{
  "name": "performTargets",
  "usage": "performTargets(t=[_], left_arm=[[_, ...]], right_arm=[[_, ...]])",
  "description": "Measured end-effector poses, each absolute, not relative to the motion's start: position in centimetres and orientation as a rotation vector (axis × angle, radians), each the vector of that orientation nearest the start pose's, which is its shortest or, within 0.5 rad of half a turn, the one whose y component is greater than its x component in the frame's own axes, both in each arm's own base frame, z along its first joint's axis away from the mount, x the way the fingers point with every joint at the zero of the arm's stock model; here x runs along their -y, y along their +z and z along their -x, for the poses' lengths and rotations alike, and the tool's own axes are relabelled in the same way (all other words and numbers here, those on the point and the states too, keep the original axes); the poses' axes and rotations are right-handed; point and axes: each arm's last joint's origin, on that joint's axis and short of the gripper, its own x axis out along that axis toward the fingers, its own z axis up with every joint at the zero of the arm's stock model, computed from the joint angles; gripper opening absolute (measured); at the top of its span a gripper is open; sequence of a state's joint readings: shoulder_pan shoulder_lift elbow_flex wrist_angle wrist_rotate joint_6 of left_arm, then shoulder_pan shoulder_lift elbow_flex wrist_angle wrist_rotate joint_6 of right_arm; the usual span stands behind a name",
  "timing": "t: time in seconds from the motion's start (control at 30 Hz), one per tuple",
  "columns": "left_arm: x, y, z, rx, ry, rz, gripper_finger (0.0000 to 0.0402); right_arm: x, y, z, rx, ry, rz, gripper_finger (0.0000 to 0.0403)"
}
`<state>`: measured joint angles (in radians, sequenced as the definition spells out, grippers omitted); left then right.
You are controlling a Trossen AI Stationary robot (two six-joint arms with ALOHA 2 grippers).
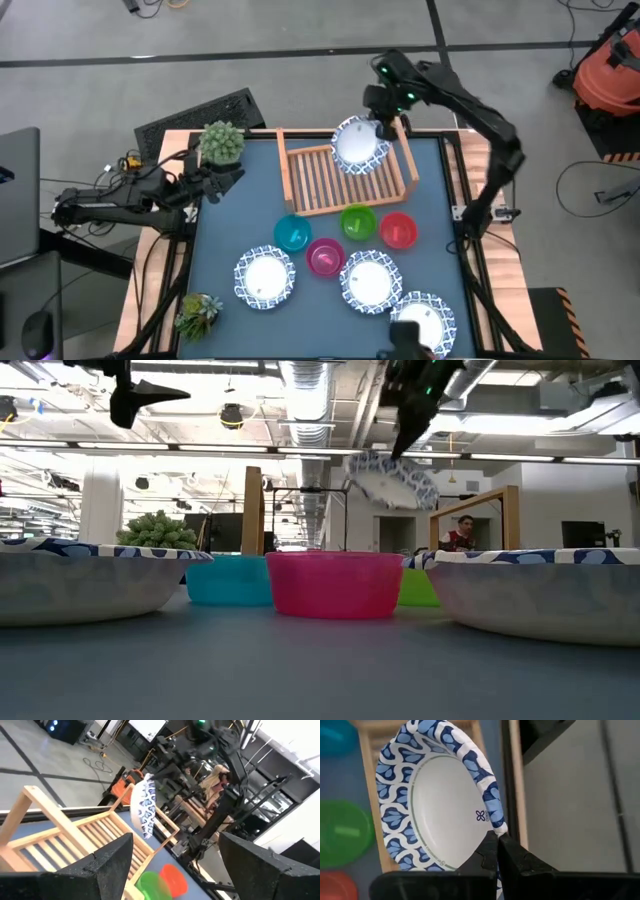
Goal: Place and stack bowls onto a shelf
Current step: Put the white bowl on the shelf
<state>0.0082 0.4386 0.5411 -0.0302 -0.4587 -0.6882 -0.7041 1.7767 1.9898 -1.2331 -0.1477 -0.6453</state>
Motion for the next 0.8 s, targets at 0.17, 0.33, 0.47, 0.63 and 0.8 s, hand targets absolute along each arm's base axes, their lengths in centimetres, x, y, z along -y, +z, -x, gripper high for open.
performTargets(t=[0.17, 0.33, 0.47, 0.63, 0.8], left_arm=[[-1.4, 30.4, -11.2, 0.209, 0.452, 0.698, 0.0281], [-1.4, 30.3, -11.2, 0.202, 0.463, 0.708, 0.0281], [-1.4, 30.2, -11.2, 0.195, 0.467, 0.718, 0.0281], [-1.4, 30.0, -11.2, 0.185, 0.471, 0.744, 0.0281], [-1.4, 29.8, -11.2, 0.171, 0.477, 0.75, 0.0281]], right_arm=[[25.3, 34.8, -28.5, -1.233, -0.042, 0.106, 0.0021], [27.3, 31.6, -29.8, -1.275, -0.018, 0.075, 0.0021], [28.3, 29.3, -29.8, -1.363, 0.039, 0.04, 0.0021], [28.7, 27.0, -30.2, -1.433, 0.091, -0.022, 0.0021], [29.1, 26.1, -30.2, -1.449, 0.103, -0.047, 0.0021]])
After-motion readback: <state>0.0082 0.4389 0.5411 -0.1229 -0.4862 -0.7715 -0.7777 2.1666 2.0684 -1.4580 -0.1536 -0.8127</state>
